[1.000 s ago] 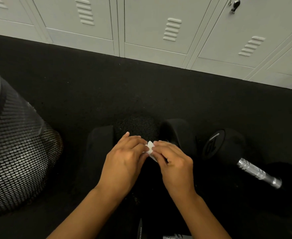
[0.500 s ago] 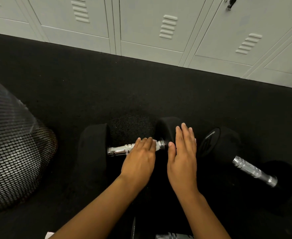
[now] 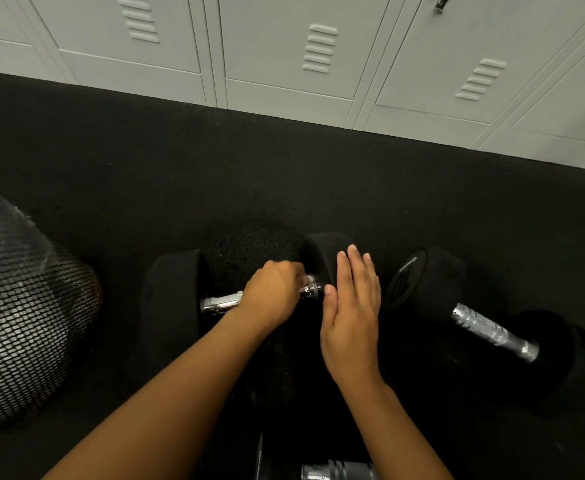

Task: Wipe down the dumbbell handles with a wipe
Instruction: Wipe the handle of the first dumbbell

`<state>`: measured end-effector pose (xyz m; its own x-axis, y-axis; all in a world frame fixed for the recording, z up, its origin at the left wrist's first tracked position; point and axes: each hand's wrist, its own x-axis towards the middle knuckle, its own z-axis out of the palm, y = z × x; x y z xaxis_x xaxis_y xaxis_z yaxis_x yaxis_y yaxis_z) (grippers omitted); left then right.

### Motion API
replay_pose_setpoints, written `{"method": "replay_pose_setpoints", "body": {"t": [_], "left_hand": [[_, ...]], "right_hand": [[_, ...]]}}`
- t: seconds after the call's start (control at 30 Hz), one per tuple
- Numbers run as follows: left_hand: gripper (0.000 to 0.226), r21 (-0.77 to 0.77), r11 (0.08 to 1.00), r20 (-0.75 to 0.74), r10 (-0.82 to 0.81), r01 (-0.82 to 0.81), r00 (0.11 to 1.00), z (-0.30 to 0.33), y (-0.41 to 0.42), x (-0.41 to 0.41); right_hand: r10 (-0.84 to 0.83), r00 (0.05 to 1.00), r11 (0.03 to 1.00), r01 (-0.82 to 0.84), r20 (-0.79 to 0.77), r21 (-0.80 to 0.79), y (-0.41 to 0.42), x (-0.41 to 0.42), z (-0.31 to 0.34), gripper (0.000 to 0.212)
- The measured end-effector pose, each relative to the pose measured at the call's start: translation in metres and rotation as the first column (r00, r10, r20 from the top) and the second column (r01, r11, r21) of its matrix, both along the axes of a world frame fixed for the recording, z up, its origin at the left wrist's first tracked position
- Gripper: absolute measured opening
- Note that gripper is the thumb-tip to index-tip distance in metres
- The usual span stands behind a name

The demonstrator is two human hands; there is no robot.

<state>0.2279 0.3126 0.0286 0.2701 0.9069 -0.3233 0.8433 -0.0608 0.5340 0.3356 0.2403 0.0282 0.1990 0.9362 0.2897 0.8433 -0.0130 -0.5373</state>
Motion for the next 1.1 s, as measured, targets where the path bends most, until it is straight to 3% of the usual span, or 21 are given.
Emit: {"method": "replay_pose_setpoints", "body": {"t": [0.1,0.27,0.43,0.5,0.6,0.63,0.73,0.8,0.87,0.93,1.0,1.1], "left_hand": [[0.017,-0.113,0.991,0.012,-0.068,0.069,0.998,0.003,0.019,0.004],[0.009,0.096,0.979,-0.184,-0.162,0.181,0.97,0.003,-0.006,0.001],[0.018,-0.149,0.983,-0.008,-0.112,0.11,0.994,0.002,0.02,0.001],[0.018,-0.066,0.997,0.025,-0.04,0.041,0.999,-0.001,0.009,-0.003],[0.014,0.203,0.978,0.082,0.027,-0.043,0.996,-0.005,-0.022,-0.006],[0.013,0.212,0.975,0.114,0.039,-0.063,0.993,-0.006,-0.024,-0.005],[0.015,-0.012,0.995,0.14,0.103,-0.102,0.985,0.004,-0.002,0.0],[0.018,-0.082,0.995,0.132,0.072,-0.061,0.989,0.008,0.008,0.002],[0.018,0.016,0.999,0.039,0.038,-0.038,0.999,0.008,0.0,0.003],[0.015,0.232,0.973,-0.069,-0.006,0.021,0.998,0.005,-0.02,0.005],[0.017,0.322,0.947,-0.036,-0.005,0.017,0.999,0.002,-0.027,0.006],[0.019,0.315,0.948,0.044,0.043,-0.055,0.998,-0.007,-0.017,0.003]], "right_hand": [[-0.004,1.0,1.0,0.004,0.005,-0.002,0.0,0.0,0.0,0.048],[-0.002,1.0,1.0,0.002,0.008,-0.006,0.0,0.0,0.001,0.048],[-0.009,1.0,1.0,0.009,0.02,-0.01,0.001,-0.001,0.001,0.048],[-0.001,1.0,1.0,0.001,0.021,-0.014,0.002,0.0,0.0,0.048],[0.003,1.0,1.0,-0.003,0.018,-0.014,0.002,0.001,0.0,0.048],[0.0,1.0,1.0,0.0,0.019,-0.012,0.001,0.0,0.0,0.048],[-0.009,1.0,1.0,0.01,0.027,-0.02,0.002,0.0,0.001,0.048],[-0.008,1.0,1.0,0.008,0.017,-0.022,0.004,-0.001,0.001,0.049],[-0.004,1.0,1.0,0.004,0.009,-0.022,0.005,-0.001,0.002,0.049],[-0.005,1.0,1.0,0.005,0.012,-0.012,0.005,-0.001,0.002,0.048],[-0.01,1.0,1.0,0.01,0.013,-0.014,0.004,0.0,0.001,0.048],[-0.008,1.0,1.0,0.008,0.011,-0.018,0.003,-0.001,0.001,0.048]]}}
